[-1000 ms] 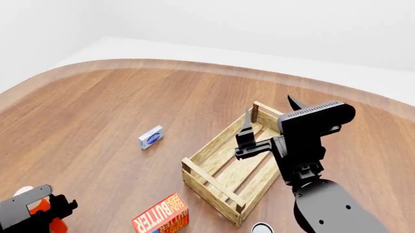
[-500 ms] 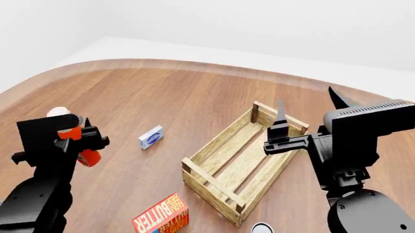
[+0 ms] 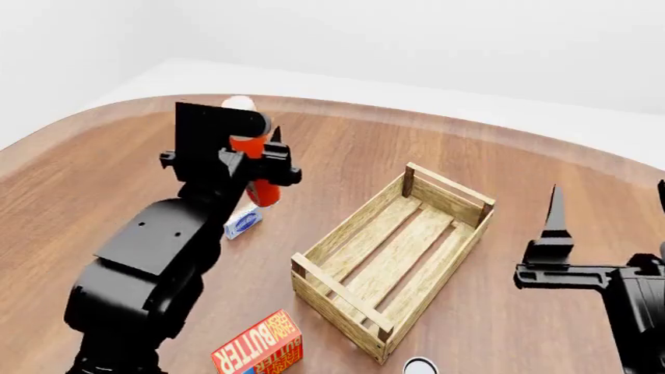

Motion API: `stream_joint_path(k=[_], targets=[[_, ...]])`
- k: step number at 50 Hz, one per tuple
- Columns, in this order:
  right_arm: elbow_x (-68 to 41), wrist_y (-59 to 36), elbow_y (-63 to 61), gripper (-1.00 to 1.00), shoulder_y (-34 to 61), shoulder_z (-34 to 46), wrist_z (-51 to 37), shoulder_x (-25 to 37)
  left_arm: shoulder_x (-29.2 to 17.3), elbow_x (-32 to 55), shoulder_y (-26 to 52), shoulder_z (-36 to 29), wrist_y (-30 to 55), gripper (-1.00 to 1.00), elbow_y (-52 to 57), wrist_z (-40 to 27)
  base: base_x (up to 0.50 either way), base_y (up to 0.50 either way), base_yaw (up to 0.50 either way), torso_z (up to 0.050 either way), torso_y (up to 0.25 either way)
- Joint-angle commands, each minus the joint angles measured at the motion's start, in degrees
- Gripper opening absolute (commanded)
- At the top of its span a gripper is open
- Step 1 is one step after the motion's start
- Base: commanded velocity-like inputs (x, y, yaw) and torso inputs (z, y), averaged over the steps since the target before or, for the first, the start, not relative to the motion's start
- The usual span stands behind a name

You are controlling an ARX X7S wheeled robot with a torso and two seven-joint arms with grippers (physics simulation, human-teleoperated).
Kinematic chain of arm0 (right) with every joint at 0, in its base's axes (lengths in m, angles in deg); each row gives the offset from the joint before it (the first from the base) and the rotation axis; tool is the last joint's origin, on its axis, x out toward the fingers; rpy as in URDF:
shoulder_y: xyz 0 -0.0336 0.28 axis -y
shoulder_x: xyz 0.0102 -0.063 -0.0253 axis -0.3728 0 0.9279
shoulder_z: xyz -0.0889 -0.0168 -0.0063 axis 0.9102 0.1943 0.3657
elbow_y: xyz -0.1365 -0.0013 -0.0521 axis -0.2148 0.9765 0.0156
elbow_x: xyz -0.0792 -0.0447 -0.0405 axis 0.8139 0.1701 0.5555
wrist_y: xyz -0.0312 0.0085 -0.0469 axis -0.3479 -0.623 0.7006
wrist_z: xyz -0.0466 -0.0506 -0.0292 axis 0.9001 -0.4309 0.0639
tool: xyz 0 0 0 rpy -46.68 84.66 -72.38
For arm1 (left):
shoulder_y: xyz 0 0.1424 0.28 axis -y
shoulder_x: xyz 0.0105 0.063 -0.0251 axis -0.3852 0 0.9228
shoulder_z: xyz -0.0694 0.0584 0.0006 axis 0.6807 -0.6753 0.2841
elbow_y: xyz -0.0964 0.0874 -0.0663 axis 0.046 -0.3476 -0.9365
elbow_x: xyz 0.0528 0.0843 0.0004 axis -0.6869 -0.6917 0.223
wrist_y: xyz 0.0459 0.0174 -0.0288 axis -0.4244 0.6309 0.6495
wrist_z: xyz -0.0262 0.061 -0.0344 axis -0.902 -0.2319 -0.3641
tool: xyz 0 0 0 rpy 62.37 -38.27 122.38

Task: Pick up the ketchup, and put it in the wooden tray.

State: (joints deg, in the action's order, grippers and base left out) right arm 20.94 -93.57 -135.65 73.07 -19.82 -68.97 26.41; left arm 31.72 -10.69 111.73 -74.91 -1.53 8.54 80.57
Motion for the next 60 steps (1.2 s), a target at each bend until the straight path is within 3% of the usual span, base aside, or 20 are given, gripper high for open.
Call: stream_joint_path(k=[1, 7, 14, 20, 28, 32, 42, 60], targets=[[-11.4, 13.1, -1.9, 1.00, -18.1, -9.6, -12.9, 11.6, 7.7, -1.3, 9.4, -6.9, -2.4, -1.00, -10.3, 0.0, 0.00, 0.00, 0.00, 0.000, 0.000], [-10.5, 21.1, -1.9, 1.00, -28.8, -13.8, -15.3, 13.0, 10.5, -0.2, 15.3, -11.0, -8.7, -1.00, -22.2, -1.3, 0.00, 0.00, 0.00, 0.000, 0.000], [-6.0, 36.3, -2.0, 1.00, -49.8, -21.3, -16.2, 12.0, 10.7, 11.0, 22.5, -24.0, -18.6, -1.00, -35.1, -6.8, 0.00, 0.00, 0.00, 0.000, 0.000], [-2.6, 34.6, -2.0, 1.00, -49.9, -24.2, -8.7, 3.1, 10.7, 25.2, 27.9, -38.3, -25.2, -1.00, -41.1, -11.5, 0.00, 0.00, 0.00, 0.000, 0.002], [-0.6, 34.1, -2.0, 1.00, -49.9, -26.1, -4.1, -3.6, 10.7, 52.8, 37.4, -66.6, -38.9, -1.00, -46.8, -17.5, 0.00, 0.00, 0.00, 0.000, 0.000], [-0.2, 33.9, -2.0, 1.00, -49.9, -27.0, -2.8, -5.9, 10.7, 60.6, 39.6, -74.5, -42.6, -1.00, -45.8, -19.4, 0.00, 0.00, 0.00, 0.000, 0.000], [-1.4, 32.9, -2.0, 1.00, -49.9, -28.1, -4.6, -6.2, 10.8, 64.3, 39.8, -76.7, -43.5, -1.00, -43.4, -21.6, 0.00, 0.00, 0.00, 0.000, -0.072], [-1.0, 32.3, -2.0, 1.00, -49.9, -28.0, -5.9, -5.8, 10.8, 63.5, 39.5, -76.7, -44.9, -1.00, -41.2, -23.2, 0.00, 0.00, 0.00, 0.000, -0.099]])
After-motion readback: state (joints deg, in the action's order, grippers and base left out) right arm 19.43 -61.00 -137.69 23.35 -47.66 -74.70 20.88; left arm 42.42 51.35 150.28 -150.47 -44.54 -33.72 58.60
